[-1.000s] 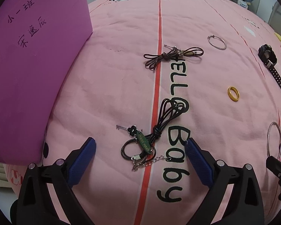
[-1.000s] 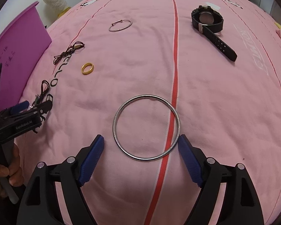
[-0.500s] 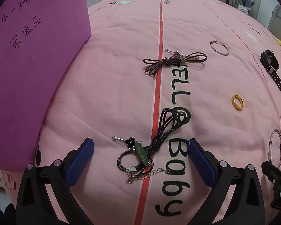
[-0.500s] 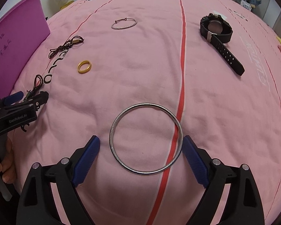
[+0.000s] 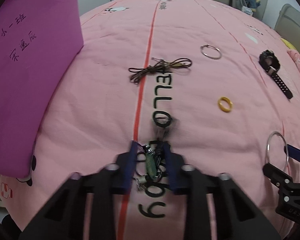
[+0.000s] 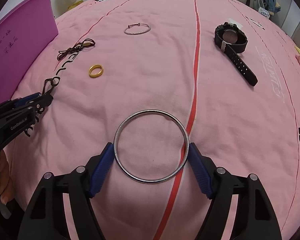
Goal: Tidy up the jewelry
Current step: 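Close the left tool on the green charm keychain while the right tool grasps the silver hoop, then lift and carry the keychain and silver hoop over the purple basin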
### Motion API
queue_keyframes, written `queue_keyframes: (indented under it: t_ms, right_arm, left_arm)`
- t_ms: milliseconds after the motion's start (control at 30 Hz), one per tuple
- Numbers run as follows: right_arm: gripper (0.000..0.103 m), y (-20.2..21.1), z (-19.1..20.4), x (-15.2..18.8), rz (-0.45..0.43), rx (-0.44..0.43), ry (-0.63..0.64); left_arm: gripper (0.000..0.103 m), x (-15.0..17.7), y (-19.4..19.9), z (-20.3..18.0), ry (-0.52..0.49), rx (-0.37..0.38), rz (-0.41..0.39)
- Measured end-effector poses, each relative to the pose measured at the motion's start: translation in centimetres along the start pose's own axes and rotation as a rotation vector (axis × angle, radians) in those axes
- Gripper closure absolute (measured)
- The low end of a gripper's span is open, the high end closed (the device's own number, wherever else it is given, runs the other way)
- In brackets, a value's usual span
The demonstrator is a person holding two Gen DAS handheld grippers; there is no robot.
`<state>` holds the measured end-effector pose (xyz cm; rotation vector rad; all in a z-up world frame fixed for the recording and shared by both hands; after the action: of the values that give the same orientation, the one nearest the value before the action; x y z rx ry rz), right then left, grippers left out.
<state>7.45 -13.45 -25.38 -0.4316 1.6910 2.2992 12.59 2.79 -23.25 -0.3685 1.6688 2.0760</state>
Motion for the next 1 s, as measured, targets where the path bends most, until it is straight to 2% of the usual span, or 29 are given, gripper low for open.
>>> queue_keyframes:
  t_ms: [67, 333, 667, 800, 1000]
  right_arm:
    - [0.031, 0.4, -0.1, 0.1, -0.006, -0.009, -0.006]
    - [0.031, 1.8, 0.0, 0.4, -0.024, -0.038, -0.031]
    - [0.031, 5.4, 0.3, 0.2, -0.083, -0.065, -0.045]
    - [0.031, 7.0, 1.2, -0.1, -0.104, -0.071, -0.029]
    - [0.031, 10.1, 2.9, -0.8, -0.148, -0.081, 0.001]
  left_arm:
    - [0.090, 0.1, 0.4, 0.1, 0.010, 0.019, 0.007]
    - [0.090, 0.5, 1.9, 1.2, 0.043, 0.075, 0.020]
    - [0.090, 0.5, 5.9, 2.3, 0.061, 0.089, 0.002]
    - [0.090, -0.1, 8.3, 2.9, 0.078, 0.088, -0.028]
    - [0.090, -1.7, 12.6, 4.2, 0.103, 0.080, -0.114]
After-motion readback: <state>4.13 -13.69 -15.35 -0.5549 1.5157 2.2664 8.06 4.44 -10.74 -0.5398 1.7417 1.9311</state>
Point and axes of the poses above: each gripper's, at about its wrist camera, not at the fingertips, and y roughly against the way its jaws point, z to its left, x to its underside, the point moved 7 cm from there along -y, roughly the way its jaws point, and after that the axes turned 13 degrees about -x, right-handed, at the moved point
